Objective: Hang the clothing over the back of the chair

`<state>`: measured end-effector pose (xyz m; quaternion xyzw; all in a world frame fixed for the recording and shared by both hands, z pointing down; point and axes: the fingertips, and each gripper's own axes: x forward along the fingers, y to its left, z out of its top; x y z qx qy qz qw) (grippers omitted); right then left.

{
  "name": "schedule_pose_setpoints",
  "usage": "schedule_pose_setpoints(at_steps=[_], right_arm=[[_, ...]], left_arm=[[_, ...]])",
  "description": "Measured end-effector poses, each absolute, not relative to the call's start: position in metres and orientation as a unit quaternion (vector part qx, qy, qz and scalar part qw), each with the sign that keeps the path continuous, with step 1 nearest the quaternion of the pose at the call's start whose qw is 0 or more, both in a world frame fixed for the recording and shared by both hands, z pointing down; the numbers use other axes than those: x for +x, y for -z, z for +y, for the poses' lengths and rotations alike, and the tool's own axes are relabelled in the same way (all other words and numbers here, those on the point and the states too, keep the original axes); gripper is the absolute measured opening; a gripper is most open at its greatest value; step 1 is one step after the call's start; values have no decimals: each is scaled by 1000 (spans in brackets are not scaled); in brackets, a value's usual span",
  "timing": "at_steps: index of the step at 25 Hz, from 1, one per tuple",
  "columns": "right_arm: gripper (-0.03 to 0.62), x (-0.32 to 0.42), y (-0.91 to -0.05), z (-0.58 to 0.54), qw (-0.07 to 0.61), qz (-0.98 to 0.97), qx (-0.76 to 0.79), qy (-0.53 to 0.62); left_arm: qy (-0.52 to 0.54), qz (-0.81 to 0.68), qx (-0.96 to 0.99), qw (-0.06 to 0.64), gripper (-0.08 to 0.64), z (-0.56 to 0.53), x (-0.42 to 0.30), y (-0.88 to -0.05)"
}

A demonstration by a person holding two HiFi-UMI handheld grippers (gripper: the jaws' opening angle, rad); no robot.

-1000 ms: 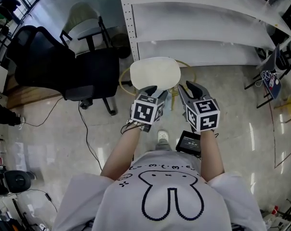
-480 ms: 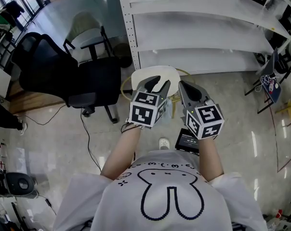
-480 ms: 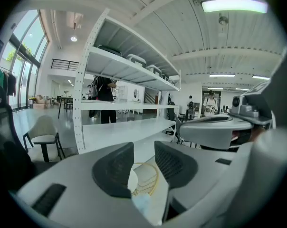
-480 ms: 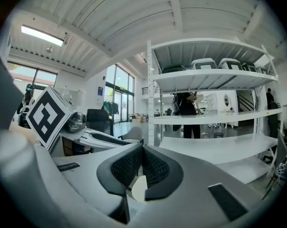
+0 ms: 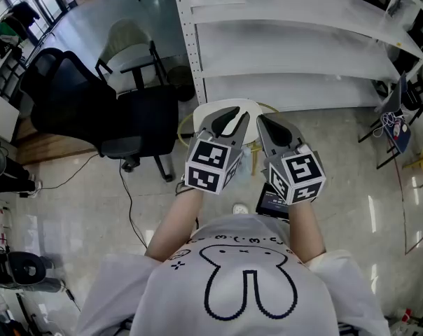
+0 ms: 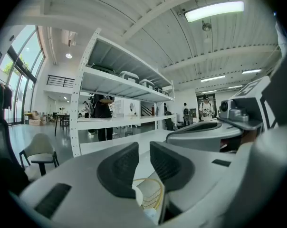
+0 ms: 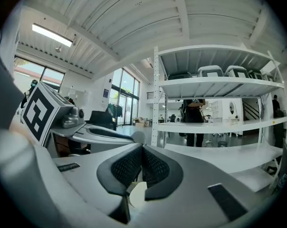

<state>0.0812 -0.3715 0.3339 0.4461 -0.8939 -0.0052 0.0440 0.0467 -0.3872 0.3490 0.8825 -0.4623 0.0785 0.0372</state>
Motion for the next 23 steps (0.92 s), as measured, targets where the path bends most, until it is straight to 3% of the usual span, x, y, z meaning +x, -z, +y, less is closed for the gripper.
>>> schedule_pose_setpoints(at_steps=[9, 23], right_arm=[[-9, 75, -326, -383, 49, -896, 441, 24], [-9, 63, -325, -394, 61, -908, 413, 31]], left_arm=[[-62, -482, 874, 14, 25, -398, 37, -336], [-49, -489, 871, 7, 25, -406, 33, -329]])
